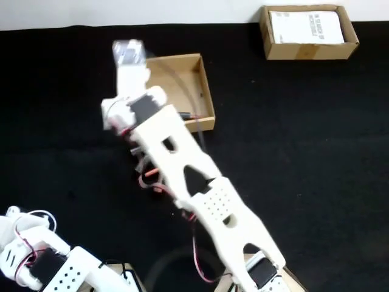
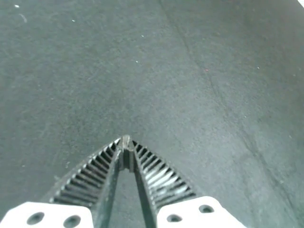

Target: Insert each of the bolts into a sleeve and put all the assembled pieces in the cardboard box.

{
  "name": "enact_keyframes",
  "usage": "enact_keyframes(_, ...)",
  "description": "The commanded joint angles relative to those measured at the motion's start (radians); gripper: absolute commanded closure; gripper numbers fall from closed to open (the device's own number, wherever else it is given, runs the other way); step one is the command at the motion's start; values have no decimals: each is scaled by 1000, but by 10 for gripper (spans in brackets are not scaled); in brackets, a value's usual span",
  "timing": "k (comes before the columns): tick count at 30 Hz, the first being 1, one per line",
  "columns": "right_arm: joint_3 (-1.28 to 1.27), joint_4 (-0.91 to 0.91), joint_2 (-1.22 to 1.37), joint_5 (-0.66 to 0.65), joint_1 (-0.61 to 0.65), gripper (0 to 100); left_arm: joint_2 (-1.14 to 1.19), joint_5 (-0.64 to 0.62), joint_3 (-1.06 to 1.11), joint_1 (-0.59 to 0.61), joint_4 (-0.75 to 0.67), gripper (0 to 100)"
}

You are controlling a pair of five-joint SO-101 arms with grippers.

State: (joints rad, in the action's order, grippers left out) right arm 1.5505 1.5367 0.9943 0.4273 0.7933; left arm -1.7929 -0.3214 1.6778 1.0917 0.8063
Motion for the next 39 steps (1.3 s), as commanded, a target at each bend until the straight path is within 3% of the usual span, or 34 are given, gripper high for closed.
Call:
enact_keyframes(1,237,90,-99,-143,-97,991,-4,8,19,-50,40,991)
enact_keyframes(4,197,237,-219,-124,-177,991,-7,8,19,-94,103,991)
enact_keyframes(9,177,231,-369,-124,-344,991,-7,17,19,-165,175,991)
enact_keyframes(15,176,232,-498,-129,-493,991,2,71,-151,-424,313,991)
enact_keyframes(21,91,232,-734,-130,-518,992,13,80,-394,-602,321,991)
enact_keyframes(27,-522,229,-1170,-132,-510,992,283,89,-653,-657,328,991)
enact_keyframes(30,-854,223,-1379,-132,-512,992,493,34,-816,-665,334,991)
enact_keyframes(33,-1130,189,-1561,-127,-550,992,693,-12,-989,-743,450,991)
enact_keyframes(39,-1669,7,-1863,-132,-789,992,1061,-230,-1239,-1001,735,991)
